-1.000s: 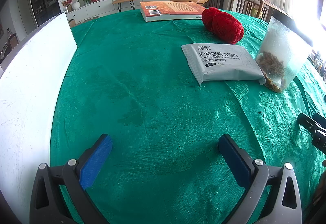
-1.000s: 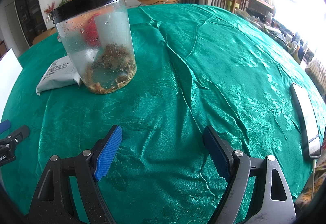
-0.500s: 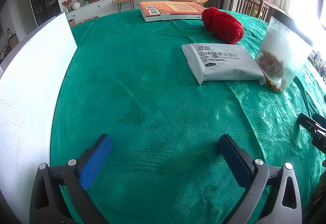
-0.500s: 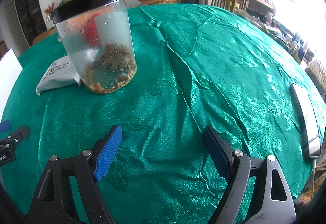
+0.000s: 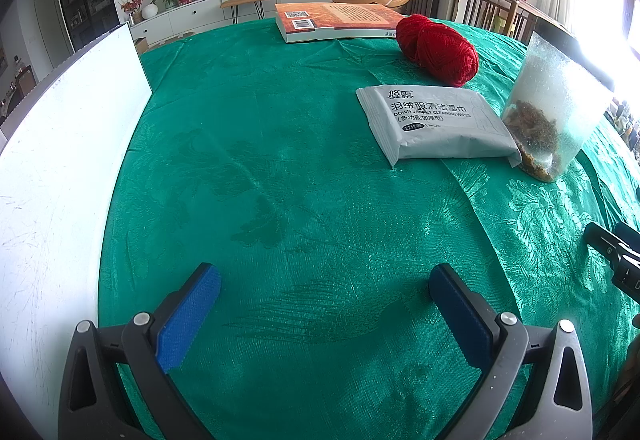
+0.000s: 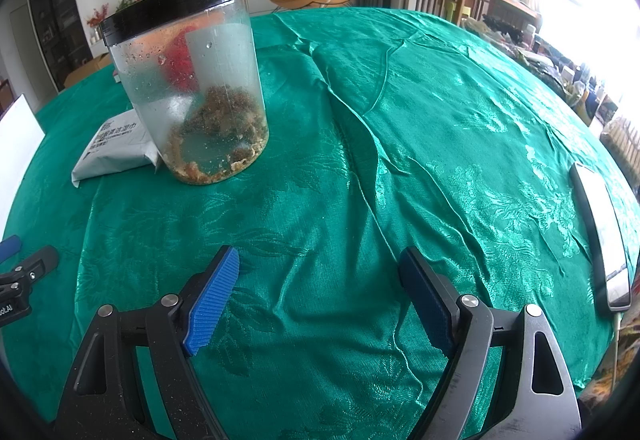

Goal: Organize soft objects

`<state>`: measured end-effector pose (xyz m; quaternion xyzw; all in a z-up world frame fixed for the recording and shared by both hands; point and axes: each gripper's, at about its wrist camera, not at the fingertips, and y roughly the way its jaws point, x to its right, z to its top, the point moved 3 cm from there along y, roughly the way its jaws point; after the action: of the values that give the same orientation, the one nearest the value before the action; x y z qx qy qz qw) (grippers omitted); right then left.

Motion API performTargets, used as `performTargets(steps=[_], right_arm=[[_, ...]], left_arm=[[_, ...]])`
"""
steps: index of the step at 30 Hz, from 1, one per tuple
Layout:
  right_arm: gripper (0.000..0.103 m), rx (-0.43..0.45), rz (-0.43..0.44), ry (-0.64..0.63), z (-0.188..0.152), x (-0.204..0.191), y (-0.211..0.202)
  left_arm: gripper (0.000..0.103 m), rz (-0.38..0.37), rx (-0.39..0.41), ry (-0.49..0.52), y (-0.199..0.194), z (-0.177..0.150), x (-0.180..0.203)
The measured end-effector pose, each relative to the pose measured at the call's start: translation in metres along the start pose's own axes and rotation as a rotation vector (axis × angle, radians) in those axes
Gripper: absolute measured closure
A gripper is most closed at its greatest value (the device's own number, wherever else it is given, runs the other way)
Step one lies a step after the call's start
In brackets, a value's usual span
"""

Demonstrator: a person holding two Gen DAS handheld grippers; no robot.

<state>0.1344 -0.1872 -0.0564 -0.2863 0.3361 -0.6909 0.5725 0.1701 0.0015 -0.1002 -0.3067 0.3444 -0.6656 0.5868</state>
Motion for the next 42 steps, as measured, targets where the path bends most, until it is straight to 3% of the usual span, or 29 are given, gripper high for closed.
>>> performTargets(steps=[13,17,20,23,26,28,33,37,40,41,42], right_arm=[[0.018,0.000,0.000,0.000,0.000,0.000,0.000],[0.018,0.000,0.000,0.001,0.000,0.000,0.000],[0.018,0.000,0.000,0.000,0.000,0.000,0.000],[0.018,0.000,0.000,0.001,0.000,0.000,0.000],[0.018,0.001,0.000,0.001,0.000,0.000,0.000],[0.018,0.001,0.001,0.001,0.000,0.000,0.000],[0.017,-0.001,0.008,0.000,0.000,-0.001,0.002],[0.016,-0.002,0.012,-0.003,-0.002,-0.003,0.003],[0.015,-0.002,0.013,-0.003,-0.002,-0.003,0.003],[0.015,-0.002,0.013,-0.003,-0.002,-0.004,0.003],[0.015,-0.002,0.013,-0.003,-0.002,-0.004,0.003]], left_arm=[[0.000,0.009,-0.003,-0.016,0.002,0.003,0.000],[0.001,0.003,-0.164,-0.037,0.003,0.017,-0.005],[0.001,-0.025,-0.085,-0.128,-0.021,0.049,-0.013],[0.001,-0.130,-0.016,-0.190,-0.034,0.100,-0.009],[0.001,-0.314,-0.078,-0.241,-0.012,0.152,0.006],[0.001,-0.372,-0.123,-0.255,0.011,0.183,0.019],[0.001,-0.301,-0.171,-0.176,0.069,0.227,0.059],[0.001,-0.287,-0.196,-0.157,0.106,0.236,0.086],[0.003,-0.205,-0.250,-0.127,0.136,0.232,0.091],[0.018,-0.217,-0.255,-0.131,0.141,0.229,0.089],[0.030,-0.292,-0.242,-0.152,0.142,0.227,0.085]])
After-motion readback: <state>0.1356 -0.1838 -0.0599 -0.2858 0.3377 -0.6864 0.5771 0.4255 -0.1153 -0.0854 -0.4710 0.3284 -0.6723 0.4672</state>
